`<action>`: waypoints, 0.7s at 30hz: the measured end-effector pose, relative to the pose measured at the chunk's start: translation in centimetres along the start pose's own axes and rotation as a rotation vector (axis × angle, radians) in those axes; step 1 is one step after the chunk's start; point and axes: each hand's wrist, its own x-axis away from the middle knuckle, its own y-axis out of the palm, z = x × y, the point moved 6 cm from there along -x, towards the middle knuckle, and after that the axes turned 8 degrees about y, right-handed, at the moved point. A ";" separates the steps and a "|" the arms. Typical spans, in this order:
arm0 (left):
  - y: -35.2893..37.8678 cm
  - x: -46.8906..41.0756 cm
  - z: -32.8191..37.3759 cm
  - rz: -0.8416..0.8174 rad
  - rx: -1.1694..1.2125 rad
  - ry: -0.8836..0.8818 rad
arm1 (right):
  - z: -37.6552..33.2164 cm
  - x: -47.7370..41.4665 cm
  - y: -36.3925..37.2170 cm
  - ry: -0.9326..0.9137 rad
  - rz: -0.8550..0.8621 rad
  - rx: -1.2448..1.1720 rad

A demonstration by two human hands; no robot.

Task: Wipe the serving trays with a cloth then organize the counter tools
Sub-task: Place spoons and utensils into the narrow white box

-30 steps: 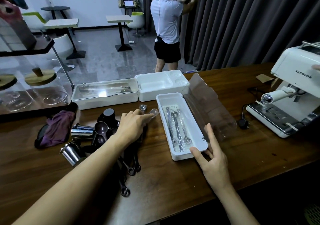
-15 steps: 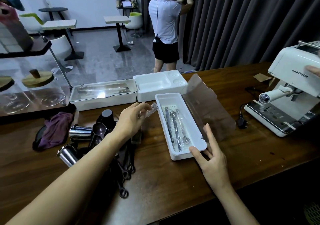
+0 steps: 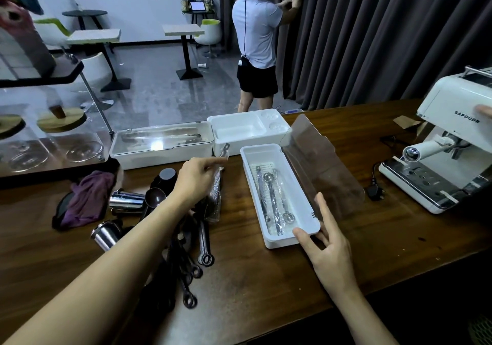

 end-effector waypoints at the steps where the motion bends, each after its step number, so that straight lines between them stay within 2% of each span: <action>1: -0.2 -0.1 0.0 0.016 0.056 -0.017 | 0.0 0.0 0.0 0.000 0.002 0.002; 9: -1.9 -0.8 0.6 0.140 0.513 -0.061 | 0.0 0.0 0.1 0.000 0.002 0.015; 15: -0.7 -0.5 1.9 0.065 0.730 -0.124 | 0.0 0.1 0.0 0.002 0.003 0.022; 21: 2.5 -0.3 5.5 -0.036 0.755 -0.141 | -0.2 0.1 0.0 0.004 0.002 0.019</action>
